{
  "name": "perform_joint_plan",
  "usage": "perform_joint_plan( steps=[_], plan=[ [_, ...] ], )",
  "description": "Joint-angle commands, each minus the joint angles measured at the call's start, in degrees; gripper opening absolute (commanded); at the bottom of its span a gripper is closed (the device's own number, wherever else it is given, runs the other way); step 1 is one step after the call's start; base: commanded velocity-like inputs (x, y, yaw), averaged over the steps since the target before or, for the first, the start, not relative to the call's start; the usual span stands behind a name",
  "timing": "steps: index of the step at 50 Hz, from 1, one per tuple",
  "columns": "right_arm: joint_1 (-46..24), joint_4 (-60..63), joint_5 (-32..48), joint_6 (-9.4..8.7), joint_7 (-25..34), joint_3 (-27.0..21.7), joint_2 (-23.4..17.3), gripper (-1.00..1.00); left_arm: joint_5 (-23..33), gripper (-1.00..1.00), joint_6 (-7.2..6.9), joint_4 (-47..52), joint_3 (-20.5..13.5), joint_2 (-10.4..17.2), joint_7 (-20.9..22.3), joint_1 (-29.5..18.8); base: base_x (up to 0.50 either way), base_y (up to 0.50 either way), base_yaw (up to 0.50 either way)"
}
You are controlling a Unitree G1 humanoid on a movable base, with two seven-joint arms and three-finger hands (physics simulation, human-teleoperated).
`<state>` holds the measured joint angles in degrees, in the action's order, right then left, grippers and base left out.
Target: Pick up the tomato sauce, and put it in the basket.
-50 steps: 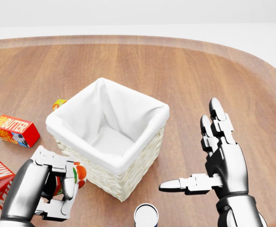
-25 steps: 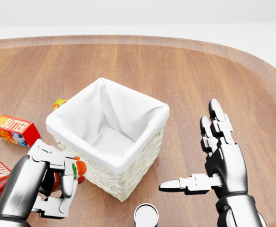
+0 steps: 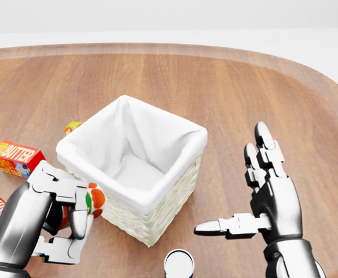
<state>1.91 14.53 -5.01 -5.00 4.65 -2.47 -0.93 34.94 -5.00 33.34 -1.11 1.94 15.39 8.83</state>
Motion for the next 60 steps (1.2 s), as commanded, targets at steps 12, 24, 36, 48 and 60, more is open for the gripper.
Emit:
perform_joint_plan(
  steps=[12,24,36,48,60],
  plan=[
    [0.02,1.1,0.04,0.0,-0.06,0.07,-0.01,1.0,-0.16,-1.0,0.0,4.89,-1.38,0.17,2.32,-1.9,0.0,0.0,0.0],
    [-0.39,0.23,0.09,0.0,-0.01,-0.16,-0.12,1.0,0.99,-1.0,0.0,6.35,-1.0,0.46,4.03,-4.96,0.0,0.0,0.0],
    [-0.31,0.68,0.02,0.0,-0.02,-0.21,-0.1,1.0,3.79,-1.0,0.0,8.14,-0.22,1.33,7.15,-10.32,0.0,0.0,0.0],
    [-0.29,0.7,0.0,0.0,-0.09,-0.17,-0.06,1.0,4.77,-1.0,0.0,4.95,-0.23,2.11,7.91,-15.86,0.0,0.0,0.0],
    [-0.37,0.12,-0.09,0.0,-0.07,-0.27,-0.09,1.0,4.38,-1.0,0.0,-3.24,-0.23,2.9,6.54,-21.61,0.0,0.0,0.0]
  ],
)
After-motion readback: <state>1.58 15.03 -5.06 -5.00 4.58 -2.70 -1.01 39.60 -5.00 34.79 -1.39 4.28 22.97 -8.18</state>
